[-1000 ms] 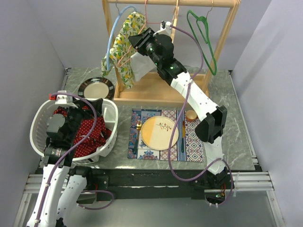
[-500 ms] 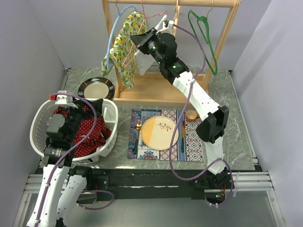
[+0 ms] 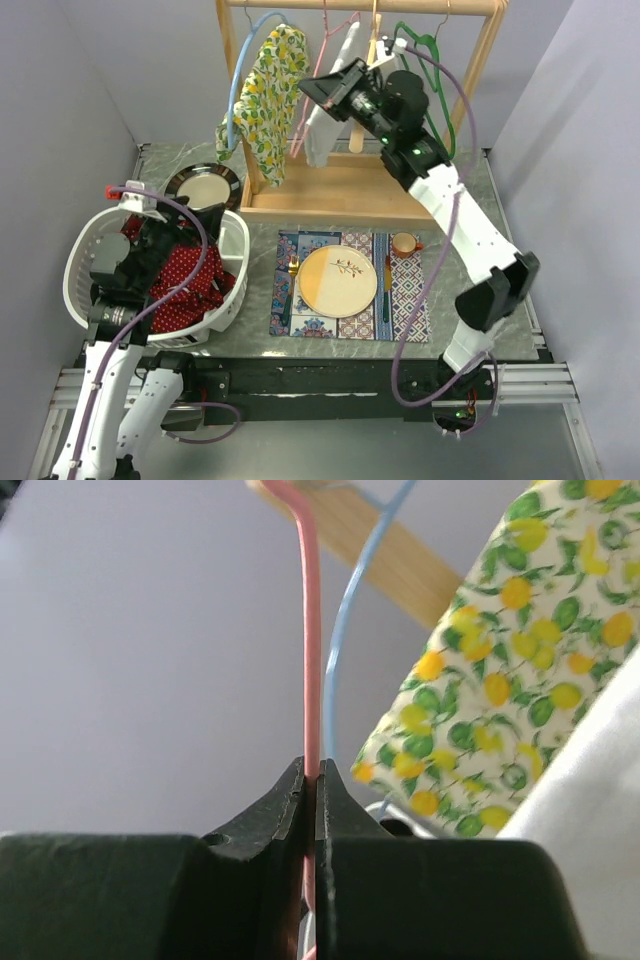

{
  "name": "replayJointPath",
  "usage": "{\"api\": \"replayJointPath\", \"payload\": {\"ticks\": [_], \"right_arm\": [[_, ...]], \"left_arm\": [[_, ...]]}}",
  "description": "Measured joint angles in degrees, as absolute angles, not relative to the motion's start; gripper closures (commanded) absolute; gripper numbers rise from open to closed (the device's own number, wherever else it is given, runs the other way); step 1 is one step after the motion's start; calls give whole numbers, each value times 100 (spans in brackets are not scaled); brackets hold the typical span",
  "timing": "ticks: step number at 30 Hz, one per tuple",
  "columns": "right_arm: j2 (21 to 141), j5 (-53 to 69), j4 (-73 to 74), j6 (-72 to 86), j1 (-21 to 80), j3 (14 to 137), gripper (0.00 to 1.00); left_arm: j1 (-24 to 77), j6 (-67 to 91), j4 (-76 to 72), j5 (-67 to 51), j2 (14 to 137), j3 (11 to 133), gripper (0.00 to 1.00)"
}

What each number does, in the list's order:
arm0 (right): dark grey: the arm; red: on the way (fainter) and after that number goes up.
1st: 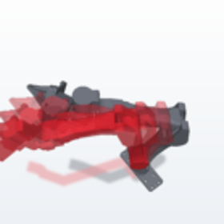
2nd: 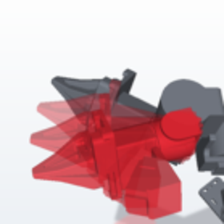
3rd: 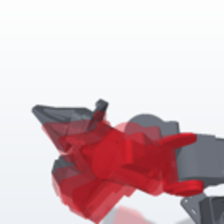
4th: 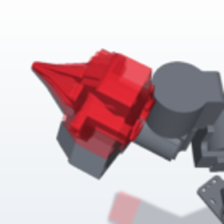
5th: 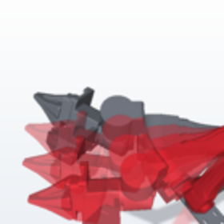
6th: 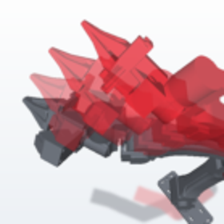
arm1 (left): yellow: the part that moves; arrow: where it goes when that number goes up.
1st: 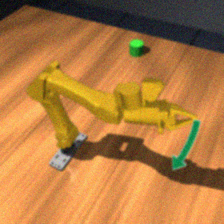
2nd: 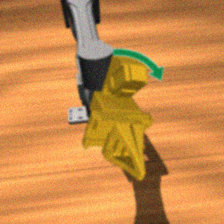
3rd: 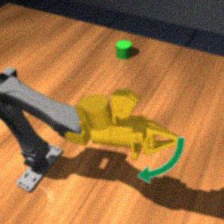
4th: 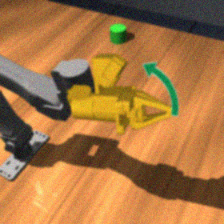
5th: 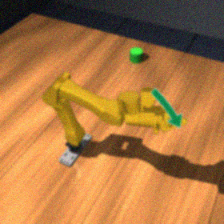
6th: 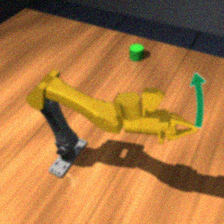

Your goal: Remove the skirt from the hanger

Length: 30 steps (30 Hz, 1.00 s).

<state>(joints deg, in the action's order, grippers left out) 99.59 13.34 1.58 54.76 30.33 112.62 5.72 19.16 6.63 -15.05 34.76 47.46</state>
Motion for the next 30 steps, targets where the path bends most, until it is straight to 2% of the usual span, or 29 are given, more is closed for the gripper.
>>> {"api": "replayJointPath", "payload": {"ticks": [3, 5, 9, 19, 30], "right_arm": [[9417, 1737, -163, 5594, 2967, 10519, 100], [9013, 1999, -443, 5730, 2958, 9841, 100], [8460, 2377, -504, 5896, 2967, 8978, 100], [7260, 2991, -1114, 6407, 2974, 7905, 100], [6563, 3376, -1684, 6768, 2974, 7397, 100]], "left_arm": [[572, 1879, 379, -2204, 3647, 4838, 1], [578, 1850, 126, -2674, 3804, 4838, 5], [836, 1715, -580, -3293, 4171, 4783, 2], [2871, 609, -1269, -2969, 5221, 5059, 3], [3951, -261, -2060, -2368, 6191, 5006, 7]]}}
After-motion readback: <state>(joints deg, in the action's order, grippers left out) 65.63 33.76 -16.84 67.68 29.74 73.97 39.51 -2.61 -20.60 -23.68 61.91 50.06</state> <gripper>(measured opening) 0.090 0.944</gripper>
